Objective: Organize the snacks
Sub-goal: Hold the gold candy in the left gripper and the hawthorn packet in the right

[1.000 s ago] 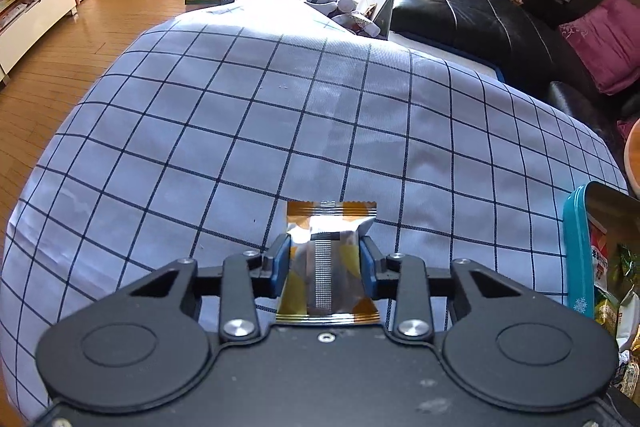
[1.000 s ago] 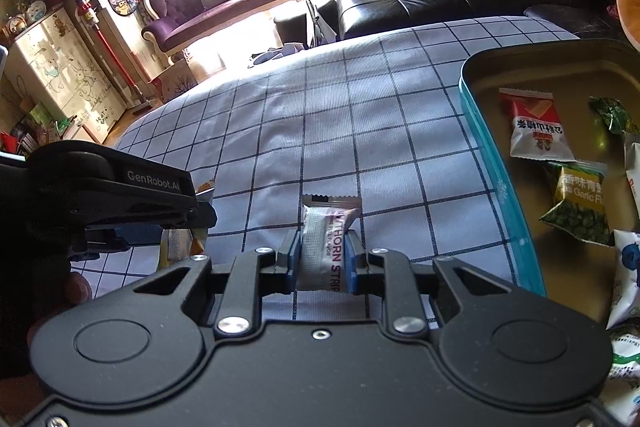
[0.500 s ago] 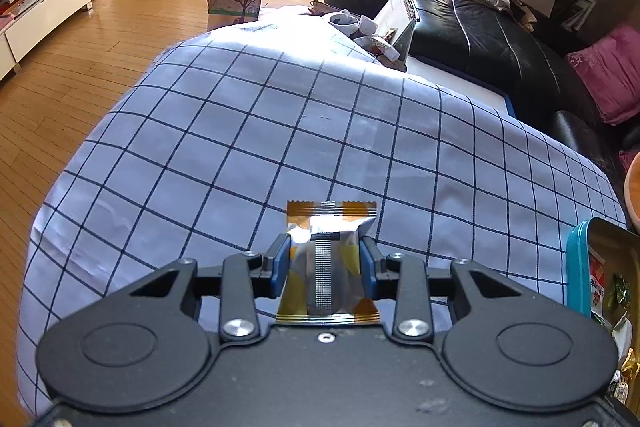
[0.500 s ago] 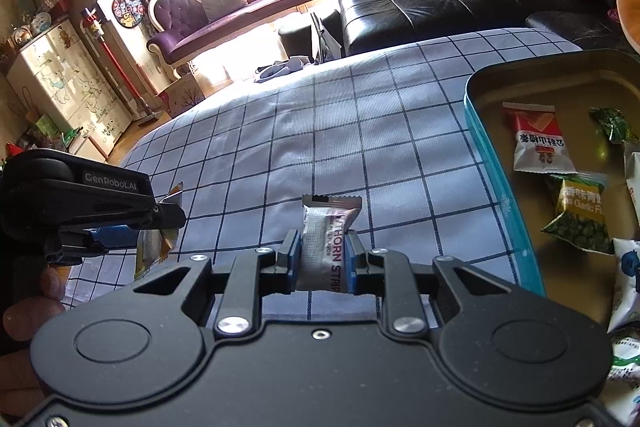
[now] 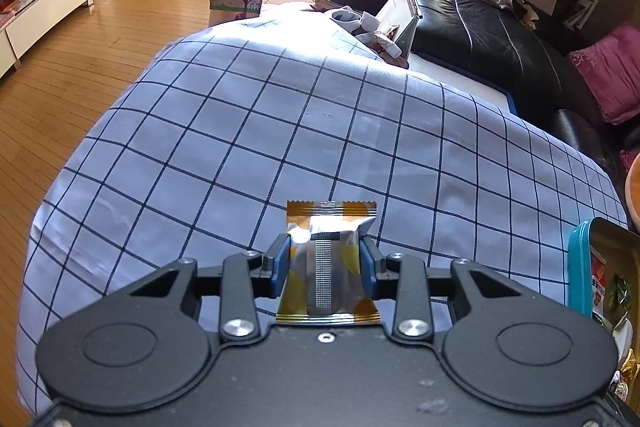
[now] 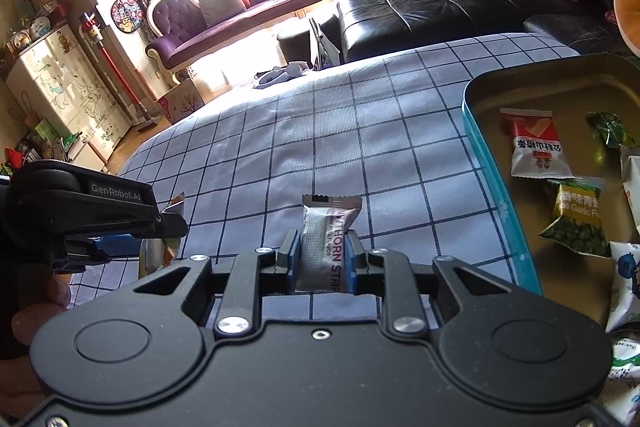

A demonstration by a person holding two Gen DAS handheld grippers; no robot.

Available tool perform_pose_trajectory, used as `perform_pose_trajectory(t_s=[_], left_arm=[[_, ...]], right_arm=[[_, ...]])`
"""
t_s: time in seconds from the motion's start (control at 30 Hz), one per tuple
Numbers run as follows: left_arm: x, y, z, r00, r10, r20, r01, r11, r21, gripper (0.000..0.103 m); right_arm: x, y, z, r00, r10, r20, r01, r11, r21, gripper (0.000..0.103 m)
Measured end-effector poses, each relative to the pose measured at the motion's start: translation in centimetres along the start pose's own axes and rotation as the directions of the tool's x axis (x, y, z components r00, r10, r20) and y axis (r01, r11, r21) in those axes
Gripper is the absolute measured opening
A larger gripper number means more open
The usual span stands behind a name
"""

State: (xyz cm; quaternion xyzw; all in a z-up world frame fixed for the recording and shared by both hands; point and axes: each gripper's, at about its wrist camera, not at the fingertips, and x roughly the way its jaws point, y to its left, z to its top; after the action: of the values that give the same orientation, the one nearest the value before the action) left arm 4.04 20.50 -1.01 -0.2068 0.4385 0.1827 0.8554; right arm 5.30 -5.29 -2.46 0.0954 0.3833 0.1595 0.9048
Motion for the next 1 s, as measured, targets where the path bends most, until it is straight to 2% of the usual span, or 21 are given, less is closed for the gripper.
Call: perform_pose_trajectory(t_s=[0.53,1.0], left_arm=[[0.1,-0.2,0.1,1.0,0.001,-0.008,-0.001,1.0,-0.014,0.036],[-0.2,-2.7,-0.6,1.0,-0.026,0.003,0.025,0.998,0.057,0.036]], right_arm=[[0.2,0.1,0.1,1.0,0.005,-0.004,-0.005,1.0,-0.018,0.032],[-0.4,-0.1,0.4,1.0,0.0,0.016,0.0,1.0,-0.001,0.031]])
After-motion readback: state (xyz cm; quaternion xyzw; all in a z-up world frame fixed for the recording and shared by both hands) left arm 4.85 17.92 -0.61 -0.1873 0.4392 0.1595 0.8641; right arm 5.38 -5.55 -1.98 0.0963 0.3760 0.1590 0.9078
